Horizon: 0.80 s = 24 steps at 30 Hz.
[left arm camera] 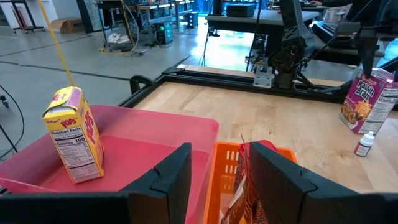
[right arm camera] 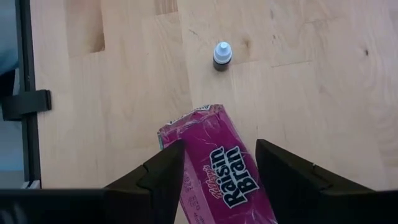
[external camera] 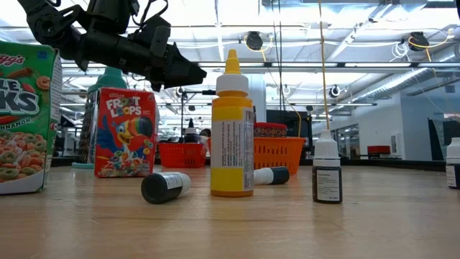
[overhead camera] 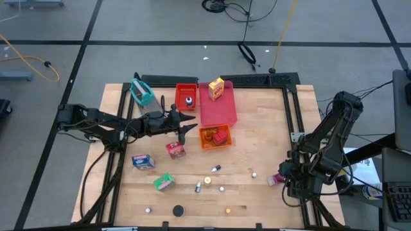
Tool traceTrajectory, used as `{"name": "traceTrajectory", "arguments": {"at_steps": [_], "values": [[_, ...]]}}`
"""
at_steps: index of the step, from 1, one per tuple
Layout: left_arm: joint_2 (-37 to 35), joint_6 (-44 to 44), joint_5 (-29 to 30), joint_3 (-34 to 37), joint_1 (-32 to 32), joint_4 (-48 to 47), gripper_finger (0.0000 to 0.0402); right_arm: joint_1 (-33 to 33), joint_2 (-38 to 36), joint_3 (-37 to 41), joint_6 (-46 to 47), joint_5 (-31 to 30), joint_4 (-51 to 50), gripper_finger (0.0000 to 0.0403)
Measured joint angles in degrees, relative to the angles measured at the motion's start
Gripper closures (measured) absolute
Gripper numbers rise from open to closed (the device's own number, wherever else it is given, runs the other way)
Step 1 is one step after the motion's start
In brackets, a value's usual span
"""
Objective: Pick & Place Kitchen Items
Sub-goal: Put the purple cereal box into the pink bin
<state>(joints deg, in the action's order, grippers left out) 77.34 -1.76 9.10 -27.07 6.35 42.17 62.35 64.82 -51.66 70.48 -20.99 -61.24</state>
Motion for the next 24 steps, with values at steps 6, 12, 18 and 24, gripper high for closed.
{"name": "traceTrajectory", "arguments": {"at_steps": [6,12,18,24], "values": [[0.00,0.01,0.00,0.00,-0.02,-0.02,0.0238,0.00,-0.15,0.83,0.87,1.15,-0.03,0.0287],[0.00,0.02,-0.02,0.00,-0.02,-0.02,0.0238,-0.09,-0.92,0.95,-0.35,1.37,-0.61,0.0393],[0.00,0.02,0.00,0.02,-0.02,0.00,0.0238,-0.60,-0.92,0.95,-0.72,0.65,-0.11,0.0400],[0.00,0.02,0.00,0.02,-0.02,0.00,0.0238,-1.72,-1.91,1.03,-1.26,0.24,0.50,0.0400]]}}
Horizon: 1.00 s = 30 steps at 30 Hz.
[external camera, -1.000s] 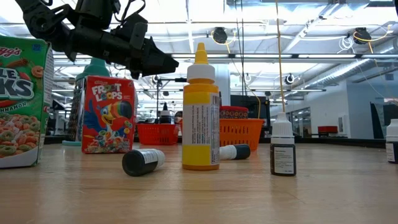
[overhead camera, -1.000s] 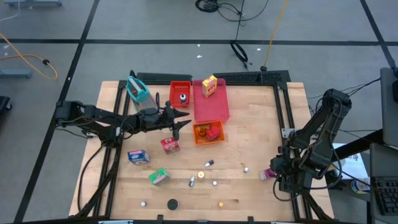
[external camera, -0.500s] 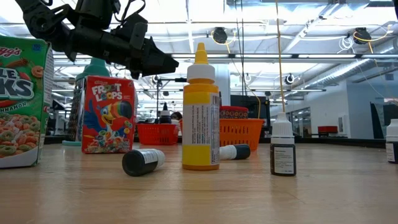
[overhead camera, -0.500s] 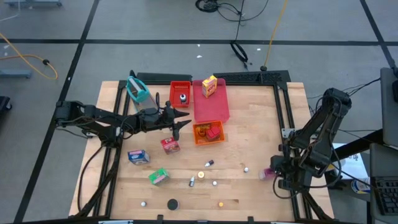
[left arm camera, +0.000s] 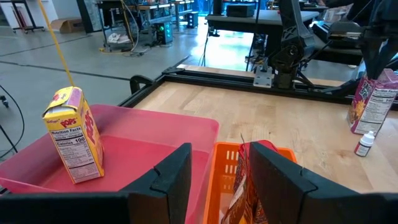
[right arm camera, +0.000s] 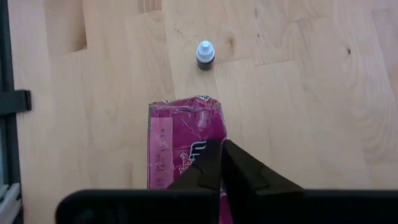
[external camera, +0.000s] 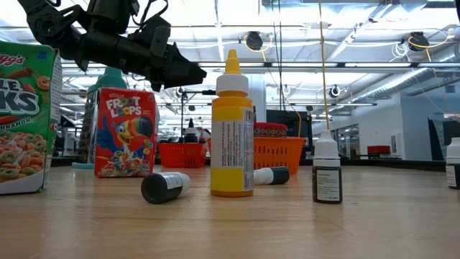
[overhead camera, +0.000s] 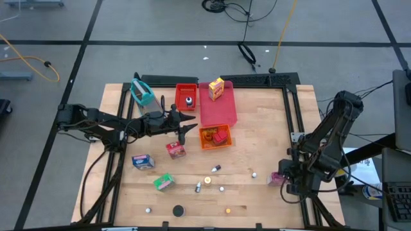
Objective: Pick & Place Kitchen Items
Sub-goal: Put the purple cereal box into the pink bin
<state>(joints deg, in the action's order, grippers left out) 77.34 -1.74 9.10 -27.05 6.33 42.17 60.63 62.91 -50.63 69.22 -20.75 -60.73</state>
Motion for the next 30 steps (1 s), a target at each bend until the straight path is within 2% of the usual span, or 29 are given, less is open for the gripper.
{"name": "traceTrajectory", "arguments": {"at_steps": [3,12,23,30], "values": [[0.00,-0.01,0.00,-0.01,0.02,-0.01,0.0238,-0.79,-0.54,0.02,-0.98,1.52,0.43,0.0401],[0.00,0.00,0.00,-0.02,0.00,0.00,0.0238,-1.73,-0.58,-1.14,-3.82,1.14,-1.01,0.0402],[0.00,0.00,0.00,-0.02,0.00,0.00,0.0238,-2.77,-0.63,-5.03,-6.25,-3.28,-4.17,0.0403],[0.00,-0.01,0.00,0.00,0.01,0.00,0.0238,-7.69,-0.92,-7.39,-15.24,-5.09,-4.85,0.0403]]}}
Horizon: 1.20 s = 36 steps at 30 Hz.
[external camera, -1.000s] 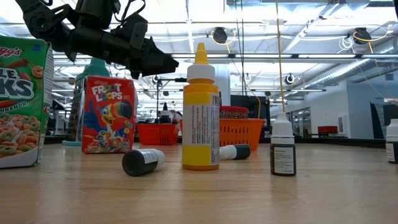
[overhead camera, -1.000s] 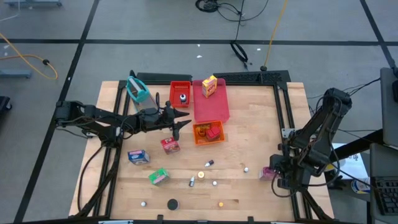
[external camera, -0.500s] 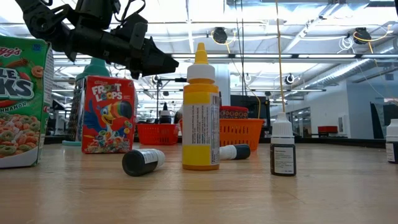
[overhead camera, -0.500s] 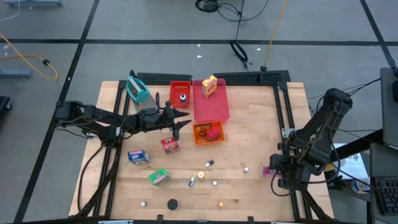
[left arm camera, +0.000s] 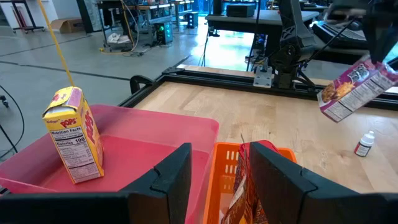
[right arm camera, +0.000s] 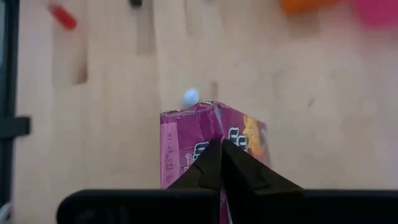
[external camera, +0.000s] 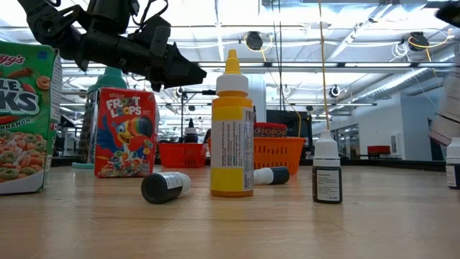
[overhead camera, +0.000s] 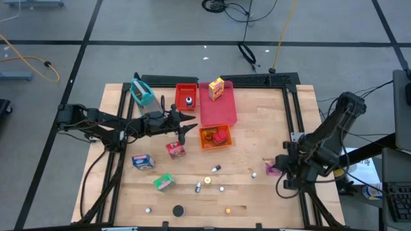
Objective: Pick & Place Kitchen Items
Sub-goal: Put the purple cereal box into the pink bin
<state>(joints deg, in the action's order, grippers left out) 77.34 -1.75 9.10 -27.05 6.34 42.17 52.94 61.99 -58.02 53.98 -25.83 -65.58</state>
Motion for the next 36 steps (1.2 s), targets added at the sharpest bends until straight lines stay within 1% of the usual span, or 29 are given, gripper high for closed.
{"name": "traceTrajectory", "arguments": {"at_steps": [6,9,11,13,15,18,22,28,32,36], "values": [[0.00,-0.01,0.00,-0.01,0.00,-0.02,0.0238,-7.53,-2.40,-2.41,-10.57,-4.91,0.42,0.0403],[0.00,0.00,-0.05,0.00,0.00,-0.04,0.0238,-12.18,-3.47,-3.38,-17.55,-7.12,2.65,0.0403],[-0.02,0.67,-1.73,-0.02,0.23,-0.82,0.0238,-15.81,-4.24,-3.47,-22.87,-7.73,5.20,0.0403],[-0.02,3.17,-4.99,0.00,0.51,-1.86,0.0238,-19.92,-4.82,-3.49,-28.29,-7.96,8.66,0.0403],[-0.02,4.52,-6.55,0.00,0.35,-1.60,0.0238,-24.03,-5.05,-3.49,-33.45,-7.45,12.42,0.0403],[0.42,4.18,-7.02,0.00,0.00,-2.36,0.0238,-29.63,-5.36,-3.49,-39.89,-6.93,16.89,0.0403],[0.37,4.35,-7.06,-0.02,-0.04,-1.40,0.0238,-36.83,-5.24,-3.49,-47.38,-1.32,23.86,0.0403],[0.39,4.31,-7.06,-0.02,0.01,-1.65,0.0238,-46.02,-3.97,-3.49,-53.13,4.72,32.48,0.0403],[0.39,4.27,-6.96,-0.02,0.01,-1.63,0.0238,-50.98,-2.38,-3.49,-52.98,5.41,35.07,0.0403],[0.39,4.27,-2.30,-0.02,-0.01,-1.39,0.0238,-54.98,-0.58,-3.41,-51.39,6.49,38.39,0.0403]]}}
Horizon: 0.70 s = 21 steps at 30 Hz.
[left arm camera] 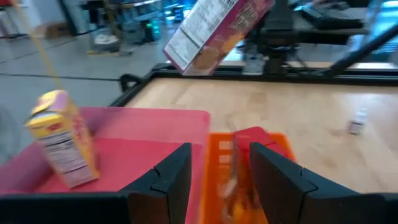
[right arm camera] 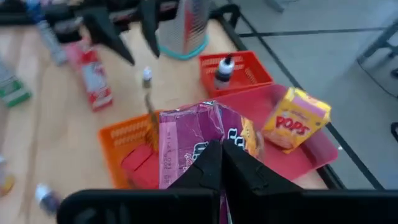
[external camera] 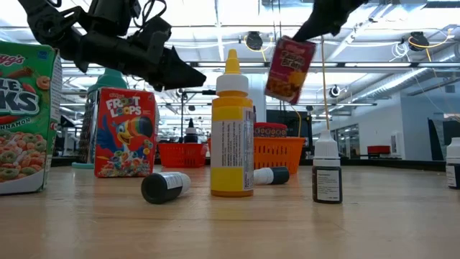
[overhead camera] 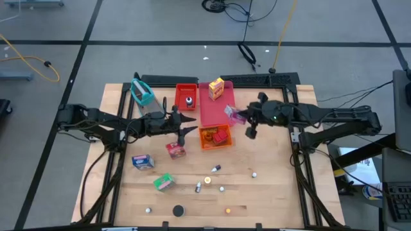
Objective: Pick & Place Kitchen Items
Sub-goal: Put the purple cereal box into the pink bin
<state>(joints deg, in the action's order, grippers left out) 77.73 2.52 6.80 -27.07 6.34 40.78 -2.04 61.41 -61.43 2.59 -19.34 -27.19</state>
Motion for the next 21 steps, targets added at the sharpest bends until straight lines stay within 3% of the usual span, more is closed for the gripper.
{"name": "traceTrajectory", "arguments": {"at_steps": [11,21], "values": [[0.00,0.21,1.28,0.00,0.01,-0.29,0.0238,-8.42,3.91,6.50,4.20,3.35,15.46,0.0403],[0.00,2.10,1.30,0.00,0.01,-0.28,0.0238,-11.96,6.73,15.18,11.21,6.08,27.68,0.0403]]}}
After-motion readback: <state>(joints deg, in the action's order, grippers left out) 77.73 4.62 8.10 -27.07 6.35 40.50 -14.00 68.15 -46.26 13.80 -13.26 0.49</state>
